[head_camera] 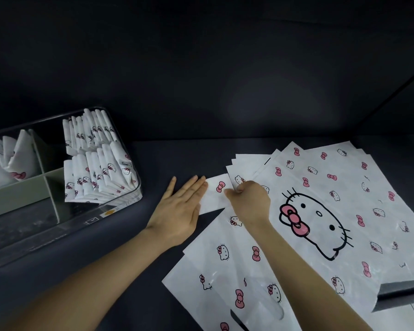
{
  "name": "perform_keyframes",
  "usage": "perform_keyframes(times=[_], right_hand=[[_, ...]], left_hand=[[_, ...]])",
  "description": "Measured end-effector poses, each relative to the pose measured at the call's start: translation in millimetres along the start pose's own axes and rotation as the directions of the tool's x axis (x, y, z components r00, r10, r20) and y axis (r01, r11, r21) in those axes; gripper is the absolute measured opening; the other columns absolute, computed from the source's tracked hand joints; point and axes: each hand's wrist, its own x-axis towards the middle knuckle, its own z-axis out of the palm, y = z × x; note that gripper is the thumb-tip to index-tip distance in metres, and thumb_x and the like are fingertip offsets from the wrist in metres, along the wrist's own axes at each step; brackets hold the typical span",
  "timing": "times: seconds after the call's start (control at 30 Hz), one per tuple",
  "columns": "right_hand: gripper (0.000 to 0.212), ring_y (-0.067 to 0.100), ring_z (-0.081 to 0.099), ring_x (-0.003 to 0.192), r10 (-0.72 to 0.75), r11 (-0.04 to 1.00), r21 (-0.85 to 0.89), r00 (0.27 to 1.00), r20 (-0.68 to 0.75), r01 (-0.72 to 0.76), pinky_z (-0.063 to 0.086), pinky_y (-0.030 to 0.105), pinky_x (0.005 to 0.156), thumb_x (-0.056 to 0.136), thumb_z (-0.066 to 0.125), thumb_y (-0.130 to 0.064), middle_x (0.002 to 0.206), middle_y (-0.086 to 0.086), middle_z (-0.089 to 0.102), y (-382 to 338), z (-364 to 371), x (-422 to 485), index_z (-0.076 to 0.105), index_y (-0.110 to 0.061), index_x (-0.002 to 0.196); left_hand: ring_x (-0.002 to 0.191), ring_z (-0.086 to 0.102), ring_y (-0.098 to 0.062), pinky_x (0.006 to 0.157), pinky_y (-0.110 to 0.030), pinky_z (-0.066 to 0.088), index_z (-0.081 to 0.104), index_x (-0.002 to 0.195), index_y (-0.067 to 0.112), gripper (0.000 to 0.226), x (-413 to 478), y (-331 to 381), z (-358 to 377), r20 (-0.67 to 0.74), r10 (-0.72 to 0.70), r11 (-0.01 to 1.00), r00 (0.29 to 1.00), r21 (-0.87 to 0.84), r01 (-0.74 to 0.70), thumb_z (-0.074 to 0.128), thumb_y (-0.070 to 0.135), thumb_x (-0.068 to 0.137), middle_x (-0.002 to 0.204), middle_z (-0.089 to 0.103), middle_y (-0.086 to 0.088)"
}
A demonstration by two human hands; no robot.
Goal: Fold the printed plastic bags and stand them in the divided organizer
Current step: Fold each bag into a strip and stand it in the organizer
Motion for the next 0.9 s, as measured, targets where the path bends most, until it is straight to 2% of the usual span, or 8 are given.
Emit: perform_keyframes(times=[0.13, 0.3, 0.43, 0.53, 0.7, 0.77, 0.83, 0.9], right_hand=[[0.042, 0.016, 0.036, 0.048, 0.178, 0.982, 0.027, 0.959, 0.220, -0.188, 0.027, 0.025, 0.049, 0.081, 0.065, -0.029, 0.053, -0.002, 0.036, -13.6, -15.7, 11.6, 0.033, -0.015, 0.059], [0.045, 0.018, 0.032, 0.049, 0.039, 0.999, -0.008, 0.986, 0.160, -0.038, 0.025, 0.028, 0.049, 0.084, 0.060, -0.023, 0.052, 0.000, 0.030, -16.4, -12.0, 5.6, 0.026, -0.017, 0.055], [0.014, 0.029, 0.065, 0.057, 0.019, 0.943, 0.325, 0.987, 0.162, -0.071, 0.056, 0.043, 0.068, 0.085, 0.059, -0.012, 0.075, 0.007, 0.060, -16.6, -6.8, -2.0, 0.048, -0.012, 0.078], [0.029, 0.018, 0.058, 0.055, 0.121, 0.822, 0.535, 0.978, 0.170, -0.195, 0.056, 0.042, 0.078, 0.081, 0.068, -0.005, 0.090, 0.002, 0.063, -15.2, -6.0, -4.1, 0.053, -0.013, 0.103], [0.033, 0.014, 0.049, 0.053, 0.208, 0.620, 0.741, 0.965, 0.162, -0.258, 0.046, 0.016, 0.055, 0.078, 0.071, 0.002, 0.077, -0.005, 0.058, -15.0, -6.1, -11.9, 0.060, -0.014, 0.105], [0.032, 0.011, 0.052, 0.055, 0.184, 0.592, 0.773, 0.972, 0.145, -0.227, 0.045, 0.018, 0.055, 0.077, 0.071, 0.006, 0.073, -0.002, 0.061, -16.9, -8.4, -16.0, 0.065, -0.011, 0.104], [0.032, 0.009, 0.055, 0.054, 0.153, 0.537, 0.812, 0.973, 0.171, -0.227, 0.044, 0.018, 0.053, 0.076, 0.070, 0.011, 0.072, 0.001, 0.065, -17.6, -18.0, -19.2, 0.067, -0.010, 0.099], [0.031, 0.015, 0.062, 0.064, 0.088, 0.448, 0.846, 0.956, 0.280, -0.289, 0.047, 0.021, 0.061, 0.075, 0.068, 0.013, 0.078, 0.006, 0.070, -17.8, -28.3, -23.0, 0.067, -0.008, 0.099]], left_hand=[[0.139, 0.034, -0.016, 0.111, -0.046, 0.014, 0.045, 0.141, 0.009, 0.053, 0.4, 0.3, 1.9, 0.001, -0.007, 1.000, 1.000, 0.016, 0.007, 0.027, 0.025, 0.094, 0.149, 0.041, -0.003], [0.139, 0.035, -0.017, 0.111, -0.046, 0.015, 0.045, 0.142, 0.008, 0.053, -0.2, 0.9, 2.5, -0.017, -0.003, 1.000, 1.000, 0.001, 0.003, 0.027, 0.024, 0.095, 0.149, 0.041, -0.003], [0.138, 0.037, -0.018, 0.110, -0.047, 0.016, 0.046, 0.141, 0.007, 0.053, 0.0, 0.3, 1.7, -0.028, 0.003, 1.000, 1.000, -0.002, -0.003, 0.026, 0.024, 0.094, 0.148, 0.043, -0.005], [0.138, 0.038, -0.019, 0.110, -0.047, 0.016, 0.046, 0.140, 0.006, 0.053, -0.7, -0.2, 1.5, -0.024, 0.010, 1.000, 1.000, -0.026, -0.011, 0.027, 0.024, 0.095, 0.147, 0.043, -0.005], [0.141, 0.030, -0.014, 0.113, -0.043, 0.013, 0.037, 0.145, 0.009, 0.052, -0.9, -4.8, 3.8, -0.005, 0.035, 0.991, 0.999, -0.130, -0.035, 0.027, 0.028, 0.097, 0.152, 0.035, -0.001], [0.143, 0.018, -0.001, 0.117, -0.031, 0.010, 0.029, 0.148, 0.015, 0.056, -2.4, -3.2, -5.1, -0.037, -0.032, 0.917, 0.999, -0.398, 0.015, 0.027, 0.035, 0.096, 0.154, 0.024, 0.010], [0.139, 0.013, 0.013, 0.114, -0.012, 0.012, 0.033, 0.145, 0.024, 0.053, -8.6, 5.5, -27.1, -0.021, -0.196, 0.705, 0.980, -0.698, 0.126, 0.035, 0.039, 0.094, 0.150, 0.025, 0.023], [0.134, 0.025, 0.015, 0.108, -0.007, 0.020, 0.043, 0.136, 0.034, 0.038, -17.9, 12.4, -56.5, -0.022, -0.344, 0.496, 0.939, -0.853, 0.161, 0.042, 0.028, 0.099, 0.142, 0.038, 0.028]])
